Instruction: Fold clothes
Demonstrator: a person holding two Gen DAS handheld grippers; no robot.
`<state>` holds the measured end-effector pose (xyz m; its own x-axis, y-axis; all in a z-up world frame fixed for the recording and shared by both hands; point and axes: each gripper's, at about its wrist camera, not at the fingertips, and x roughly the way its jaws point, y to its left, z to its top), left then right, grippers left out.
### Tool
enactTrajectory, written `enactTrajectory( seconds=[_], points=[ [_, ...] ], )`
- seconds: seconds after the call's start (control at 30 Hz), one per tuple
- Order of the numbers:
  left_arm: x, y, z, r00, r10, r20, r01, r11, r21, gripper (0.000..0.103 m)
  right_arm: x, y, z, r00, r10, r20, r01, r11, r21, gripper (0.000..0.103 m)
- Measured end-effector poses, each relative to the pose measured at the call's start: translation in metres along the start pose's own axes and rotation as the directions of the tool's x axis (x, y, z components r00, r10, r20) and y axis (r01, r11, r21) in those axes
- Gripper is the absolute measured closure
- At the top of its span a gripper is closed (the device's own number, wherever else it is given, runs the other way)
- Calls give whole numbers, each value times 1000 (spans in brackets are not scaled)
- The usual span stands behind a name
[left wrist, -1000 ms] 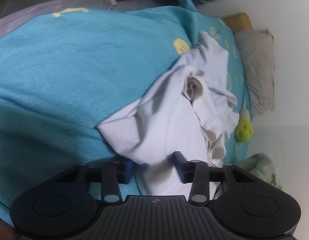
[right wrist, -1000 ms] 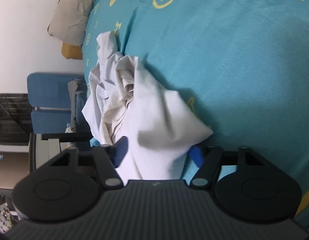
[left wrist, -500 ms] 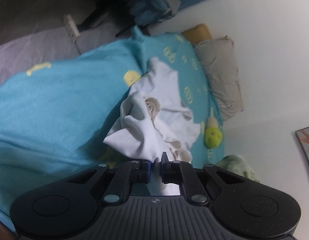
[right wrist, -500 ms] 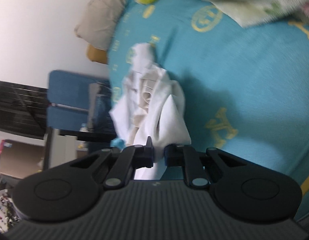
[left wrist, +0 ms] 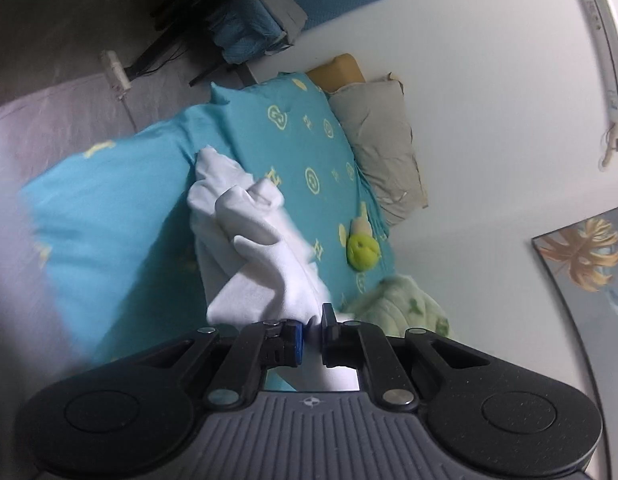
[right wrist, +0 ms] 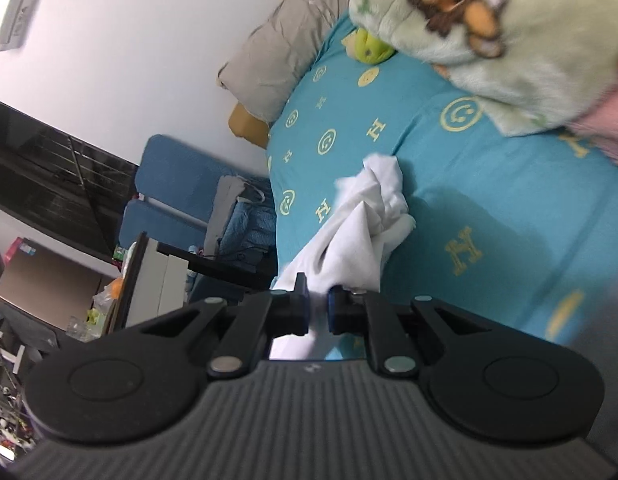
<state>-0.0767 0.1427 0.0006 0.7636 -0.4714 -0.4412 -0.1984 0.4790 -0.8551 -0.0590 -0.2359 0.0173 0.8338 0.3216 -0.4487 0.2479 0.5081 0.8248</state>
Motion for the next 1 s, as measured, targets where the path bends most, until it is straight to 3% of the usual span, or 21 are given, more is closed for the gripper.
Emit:
enactTrajectory(
  seconds=[0.13,0.23,0.37,0.63,0.73,1.0],
  points=[
    [-15,3,-13,1000,24,6,-24,1000,17,95,7,-4,2,1000,-14,-21,14,1000,5,91],
    [5,-1,-3,1000,19,-18,-18,999,29,94,12,-7,3,999,-25,-36,25,1000,8,91],
    [43,-9,22,997,74,-26,-72,995,70,93,22,-10,7,998,-39,-58,40,999,13,91],
    [159,-18,83,974,225,-36,-219,968,124,93,134,-4,56,984,-117,-131,120,993,14,91],
    [202,-18,98,966,255,-41,-243,952,188,93,172,-13,71,977,-143,-157,145,989,3,91],
    [274,11,114,970,239,-30,-218,922,320,92,241,-59,85,967,-130,-221,150,986,75,90]
  ],
)
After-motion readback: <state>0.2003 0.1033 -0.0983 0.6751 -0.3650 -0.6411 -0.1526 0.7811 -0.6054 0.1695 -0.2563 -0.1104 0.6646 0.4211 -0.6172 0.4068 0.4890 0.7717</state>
